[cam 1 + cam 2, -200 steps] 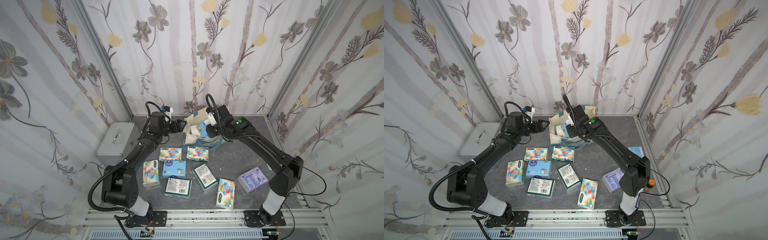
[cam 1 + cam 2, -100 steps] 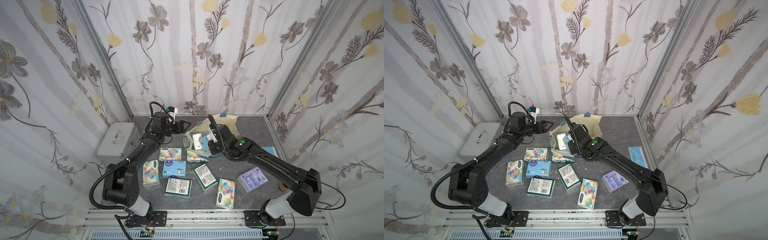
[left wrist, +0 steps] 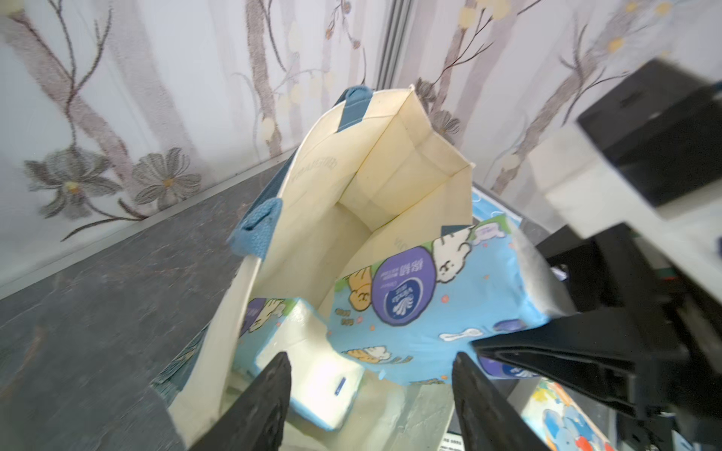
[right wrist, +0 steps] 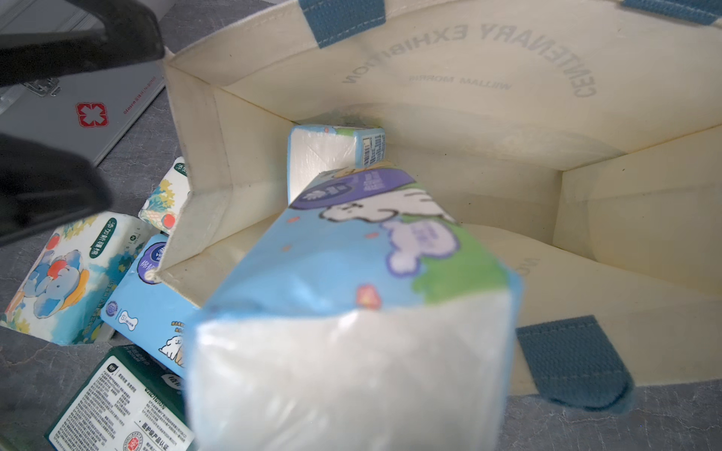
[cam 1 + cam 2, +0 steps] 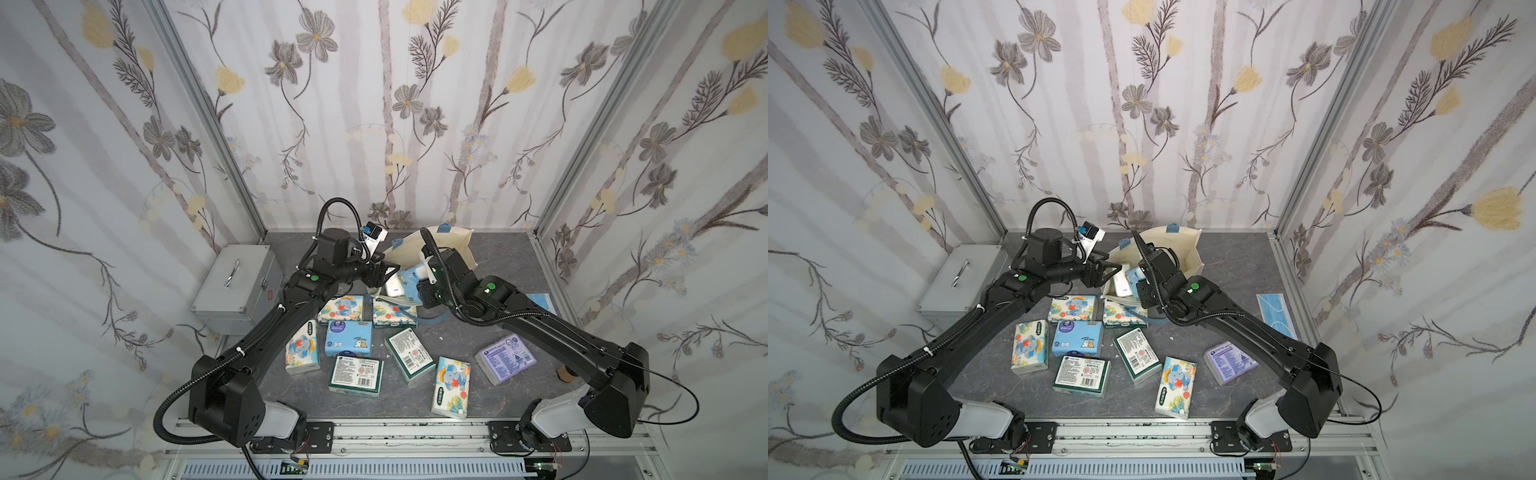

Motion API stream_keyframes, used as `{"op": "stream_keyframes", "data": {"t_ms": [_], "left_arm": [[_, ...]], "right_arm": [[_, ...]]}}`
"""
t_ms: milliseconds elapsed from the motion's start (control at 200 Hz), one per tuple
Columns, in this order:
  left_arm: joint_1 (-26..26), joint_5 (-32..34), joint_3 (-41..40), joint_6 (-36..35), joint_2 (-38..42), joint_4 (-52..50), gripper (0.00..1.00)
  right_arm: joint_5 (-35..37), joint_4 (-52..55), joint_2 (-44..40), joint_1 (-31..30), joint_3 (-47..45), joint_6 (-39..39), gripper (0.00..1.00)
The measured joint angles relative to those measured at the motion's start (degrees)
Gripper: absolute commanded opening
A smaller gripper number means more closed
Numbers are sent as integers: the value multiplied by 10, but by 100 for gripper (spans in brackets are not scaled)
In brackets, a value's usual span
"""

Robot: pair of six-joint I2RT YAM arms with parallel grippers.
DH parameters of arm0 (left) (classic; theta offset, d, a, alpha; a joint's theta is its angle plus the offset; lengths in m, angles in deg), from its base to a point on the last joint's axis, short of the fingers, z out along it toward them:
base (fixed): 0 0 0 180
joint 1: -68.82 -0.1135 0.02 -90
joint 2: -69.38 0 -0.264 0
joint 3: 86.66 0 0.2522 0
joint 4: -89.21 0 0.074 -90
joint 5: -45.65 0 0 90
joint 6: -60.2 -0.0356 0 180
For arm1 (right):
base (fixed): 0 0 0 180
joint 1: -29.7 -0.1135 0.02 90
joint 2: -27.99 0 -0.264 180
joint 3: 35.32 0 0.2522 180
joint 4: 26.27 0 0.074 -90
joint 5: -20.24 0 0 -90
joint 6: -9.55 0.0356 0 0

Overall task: Put tissues into the canvas bag
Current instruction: Adjust the canvas bag at the center of the board.

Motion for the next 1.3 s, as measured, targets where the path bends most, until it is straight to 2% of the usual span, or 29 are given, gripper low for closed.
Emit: {"op": "stream_keyframes", "data": {"t_ms": [270, 470, 585, 974, 1184, 1229, 1299], "left_arm": [[4, 161, -13, -32, 4, -10, 72], [4, 204, -19, -39, 6, 1, 59], [4, 199, -15, -42, -4, 2, 45], [9, 90, 10, -47, -29, -24, 45], [13, 74, 31, -53, -48, -56, 8], [13, 73, 35, -56, -50, -60, 4], [14, 73, 40, -62, -52, -69, 3]], "right_arm": [[-2, -3, -1, -3, -22, 10, 32], [-9, -3, -8, -5, -36, 15, 32], [-9, -4, -14, -5, -43, 17, 32], [-9, -4, -18, -5, -46, 19, 32], [-9, -3, -18, -5, -42, 19, 33], [-8, -2, -18, -5, -38, 19, 33], [-8, -2, -18, -5, -33, 19, 33]]}}
